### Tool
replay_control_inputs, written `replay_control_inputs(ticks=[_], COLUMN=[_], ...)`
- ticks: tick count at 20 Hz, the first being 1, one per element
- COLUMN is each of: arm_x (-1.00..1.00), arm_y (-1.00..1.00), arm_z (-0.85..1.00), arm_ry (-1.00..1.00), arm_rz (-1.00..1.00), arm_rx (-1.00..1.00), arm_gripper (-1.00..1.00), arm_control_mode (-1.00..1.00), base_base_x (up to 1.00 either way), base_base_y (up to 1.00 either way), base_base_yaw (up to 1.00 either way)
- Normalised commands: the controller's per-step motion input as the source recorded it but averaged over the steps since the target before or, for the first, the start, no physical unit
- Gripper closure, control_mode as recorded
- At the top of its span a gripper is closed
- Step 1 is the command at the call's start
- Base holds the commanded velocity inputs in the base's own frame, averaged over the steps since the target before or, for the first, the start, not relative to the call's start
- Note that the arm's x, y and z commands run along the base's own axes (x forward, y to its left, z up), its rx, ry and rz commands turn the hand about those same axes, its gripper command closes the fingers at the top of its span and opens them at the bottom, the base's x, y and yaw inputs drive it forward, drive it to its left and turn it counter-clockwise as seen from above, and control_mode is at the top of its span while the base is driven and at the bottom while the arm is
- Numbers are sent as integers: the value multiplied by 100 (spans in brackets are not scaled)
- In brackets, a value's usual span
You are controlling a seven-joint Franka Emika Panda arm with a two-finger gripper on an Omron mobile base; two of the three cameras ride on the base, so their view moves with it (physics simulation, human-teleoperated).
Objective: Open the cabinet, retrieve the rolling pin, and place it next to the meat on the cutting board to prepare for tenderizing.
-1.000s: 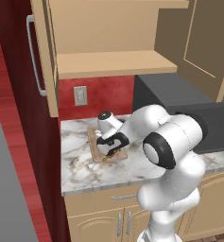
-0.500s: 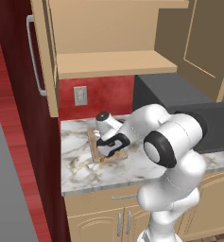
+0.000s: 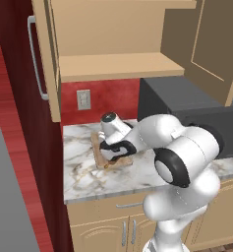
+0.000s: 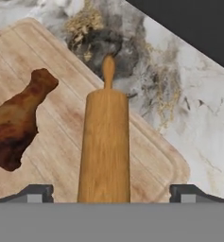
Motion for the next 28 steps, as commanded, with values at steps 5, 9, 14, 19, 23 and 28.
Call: replay_control_inputs(ticks=[5,9,14,19,23,28], arm_x=[-12,-21,-46,-64,-68,-73], arm_y=[-22,-27,-9,0,0,0], arm_z=[54,63,50,38,47,55], arm_ry=[0,0,-1,-6,-7,-5], arm_rz=[0,0,0,0,0,0], arm_rx=[10,14,11,8,8,9], arm_gripper=[-100,-100,-100,-100,-100,-100], arm_control_mode=[-100,-100,-100,-100,-100,-100], base_base_x=[0,0,0,0,0,0], base_base_y=[0,0,0,0,0,0], base_base_yaw=[0,0,0,0,0,0])
